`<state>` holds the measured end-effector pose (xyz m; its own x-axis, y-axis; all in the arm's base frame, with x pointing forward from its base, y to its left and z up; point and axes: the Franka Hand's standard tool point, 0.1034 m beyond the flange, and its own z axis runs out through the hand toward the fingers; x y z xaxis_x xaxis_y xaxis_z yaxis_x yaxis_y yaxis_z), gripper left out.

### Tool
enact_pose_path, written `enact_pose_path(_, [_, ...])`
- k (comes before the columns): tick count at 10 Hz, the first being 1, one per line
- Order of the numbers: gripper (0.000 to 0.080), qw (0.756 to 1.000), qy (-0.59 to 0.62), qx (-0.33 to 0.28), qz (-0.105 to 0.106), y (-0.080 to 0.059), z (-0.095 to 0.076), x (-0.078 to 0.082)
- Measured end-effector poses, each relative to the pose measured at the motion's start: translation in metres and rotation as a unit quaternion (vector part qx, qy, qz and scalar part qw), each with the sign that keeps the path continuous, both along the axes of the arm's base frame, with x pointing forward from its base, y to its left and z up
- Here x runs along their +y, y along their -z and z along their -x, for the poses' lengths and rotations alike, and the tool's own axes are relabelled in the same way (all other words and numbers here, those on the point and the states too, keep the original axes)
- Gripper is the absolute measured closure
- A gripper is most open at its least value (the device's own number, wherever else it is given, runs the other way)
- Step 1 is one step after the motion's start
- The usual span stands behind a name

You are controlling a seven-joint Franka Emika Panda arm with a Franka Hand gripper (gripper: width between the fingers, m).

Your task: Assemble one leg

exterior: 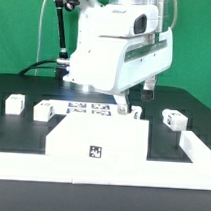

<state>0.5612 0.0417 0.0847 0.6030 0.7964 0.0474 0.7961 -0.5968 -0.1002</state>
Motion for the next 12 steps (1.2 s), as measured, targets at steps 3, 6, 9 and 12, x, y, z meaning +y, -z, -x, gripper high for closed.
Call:
enact_pose_path(3, [0.0150,1.000,0.000,0.000,0.000,0.000,0.000,0.000])
enact_pose_path(6, [0.0150,1.000,0.000,0.000,0.000,0.000,0.000,0.000])
enact_pose_path(9, [0.0150,0.998,-0.068,-0.017,0.007,0.004,0.009,-0.005])
enact_pose_path(12, [0.0150,0.981,-0.192,-0.013,0.035,0.018,0.037,-0.011])
